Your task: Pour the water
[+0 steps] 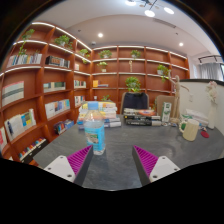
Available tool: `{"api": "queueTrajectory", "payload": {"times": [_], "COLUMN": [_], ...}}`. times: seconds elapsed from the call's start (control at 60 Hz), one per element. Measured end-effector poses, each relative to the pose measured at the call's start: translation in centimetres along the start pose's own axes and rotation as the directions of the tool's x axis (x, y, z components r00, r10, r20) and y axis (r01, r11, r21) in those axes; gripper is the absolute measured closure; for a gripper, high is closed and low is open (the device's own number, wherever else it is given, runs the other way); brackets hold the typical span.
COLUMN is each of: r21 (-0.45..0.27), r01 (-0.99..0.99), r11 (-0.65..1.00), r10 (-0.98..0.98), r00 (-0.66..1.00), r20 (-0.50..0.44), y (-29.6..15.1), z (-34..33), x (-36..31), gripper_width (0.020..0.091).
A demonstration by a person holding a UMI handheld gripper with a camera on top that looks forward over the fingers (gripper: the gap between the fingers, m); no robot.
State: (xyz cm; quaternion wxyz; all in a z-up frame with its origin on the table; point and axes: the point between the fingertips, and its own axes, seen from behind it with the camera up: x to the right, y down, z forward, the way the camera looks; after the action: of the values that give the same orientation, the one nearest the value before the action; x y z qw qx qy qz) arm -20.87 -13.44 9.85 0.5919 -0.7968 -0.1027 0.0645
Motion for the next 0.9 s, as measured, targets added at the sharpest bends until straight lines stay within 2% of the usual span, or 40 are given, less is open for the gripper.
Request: {"api": "queueTrajectory", "payload": {"times": [0.05, 0.1, 0.367, 0.417, 0.45, 0.5, 0.517, 0.6, 0.667, 0.683, 0.7, 0.733, 0.9], "r21": [0.016, 0.030, 0.121, 0.131, 0.137, 0.142, 0.139, 0.134, 0.136, 0.139, 0.138, 0.140, 0.124], "r01": [-0.011, -0.019, -0.119, -0.122, -0.119, -0.105, -0.098, -0.059, -0.061, -0.064, -0.069, -0.077, -0.104], "r11": [1.000, 0.999, 0.985, 0.984, 0.983, 0.984, 0.985, 0.989, 0.989, 0.988, 0.988, 0.987, 0.987], "r10": [0.010, 0.018, 0.114, 0.116, 0.113, 0.100, 0.094, 0.057, 0.059, 0.062, 0.066, 0.075, 0.100], "r00": [1.000, 1.000, 0.992, 0.992, 0.992, 0.994, 0.995, 0.998, 0.998, 0.998, 0.998, 0.997, 0.994], "r20": [0.016, 0.021, 0.048, 0.050, 0.052, 0.040, 0.029, 0.019, 0.019, 0.021, 0.022, 0.025, 0.039], "y": [2.3, 2.2, -1.9, -2.3, -2.5, -2.6, -2.5, -2.5, -2.5, -2.5, -2.4, -2.4, -2.4], "z": [2.3, 3.7, 10.1, 11.1, 11.7, 12.4, 12.7, 13.0, 13.0, 13.0, 12.9, 13.1, 13.0], "x": [-5.0, -7.8, -10.2, -10.5, -10.7, -10.7, -10.6, -10.6, -10.4, -10.4, -10.3, -10.0, -9.1], "gripper_width": [0.0304, 0.0304, 0.0313, 0.0347, 0.0402, 0.0510, 0.0604, 0.0648, 0.0726, 0.0715, 0.0768, 0.0793, 0.0799]}}
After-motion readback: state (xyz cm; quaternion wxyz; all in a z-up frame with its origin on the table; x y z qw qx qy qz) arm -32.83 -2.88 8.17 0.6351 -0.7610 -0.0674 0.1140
